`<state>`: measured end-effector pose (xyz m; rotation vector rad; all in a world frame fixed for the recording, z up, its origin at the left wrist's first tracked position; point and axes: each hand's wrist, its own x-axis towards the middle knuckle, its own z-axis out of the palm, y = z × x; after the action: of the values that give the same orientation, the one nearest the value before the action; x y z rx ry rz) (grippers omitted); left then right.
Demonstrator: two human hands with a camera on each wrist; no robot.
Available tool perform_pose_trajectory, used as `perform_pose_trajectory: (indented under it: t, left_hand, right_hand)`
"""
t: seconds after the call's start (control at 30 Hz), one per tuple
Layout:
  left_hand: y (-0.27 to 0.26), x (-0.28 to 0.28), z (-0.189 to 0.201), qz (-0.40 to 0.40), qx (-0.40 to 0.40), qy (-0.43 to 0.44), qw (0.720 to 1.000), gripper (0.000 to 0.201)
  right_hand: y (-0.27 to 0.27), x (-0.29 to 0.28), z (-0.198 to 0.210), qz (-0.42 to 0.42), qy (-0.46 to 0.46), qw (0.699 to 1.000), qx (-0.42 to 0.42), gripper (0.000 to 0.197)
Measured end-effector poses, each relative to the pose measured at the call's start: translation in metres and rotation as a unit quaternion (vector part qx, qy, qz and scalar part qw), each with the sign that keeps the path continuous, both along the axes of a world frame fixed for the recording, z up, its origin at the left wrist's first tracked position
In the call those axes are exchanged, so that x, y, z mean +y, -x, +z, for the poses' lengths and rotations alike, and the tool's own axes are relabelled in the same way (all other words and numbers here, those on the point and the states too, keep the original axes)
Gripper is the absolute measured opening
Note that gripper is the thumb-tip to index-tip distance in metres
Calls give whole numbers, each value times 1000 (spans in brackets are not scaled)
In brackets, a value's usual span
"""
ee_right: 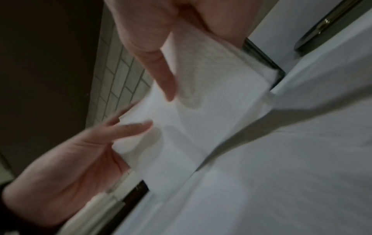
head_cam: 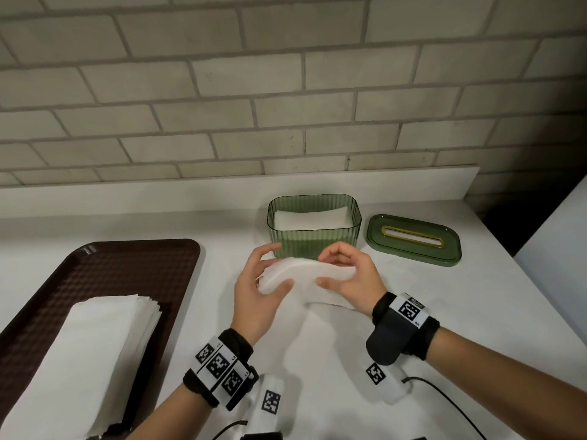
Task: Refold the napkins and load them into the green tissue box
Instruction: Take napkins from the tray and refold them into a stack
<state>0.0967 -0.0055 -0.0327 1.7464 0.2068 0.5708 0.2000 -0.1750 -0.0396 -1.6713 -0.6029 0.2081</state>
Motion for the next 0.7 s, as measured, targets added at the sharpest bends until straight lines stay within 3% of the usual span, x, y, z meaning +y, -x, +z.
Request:
perform_pose_trajectory:
  t: [0.1,0.23,0.37,0.57,0.7]
  left_hand:
    - [5,-1,-2,-44,-8,-44,998,57]
    - [5,2,-8,-26,-16,-106,994,36]
    - [3,1,-13,2,7,-86,996,24]
    - [2,2,-7,-10,5,-35,999,52]
    - [1,-4,-11,-35,28,-20,999,57]
  right_hand:
    - [7,-7,-1,19,1,1000,-5,35]
    - [8,-9,0,4,-17,1000,-8,26]
    - [5,-8,-3,-5,-2,1000,-8,18]
    - [1,-9,-13,11,-61,997,52,51]
    - [6,-4,-21,12,-42,998,55,46]
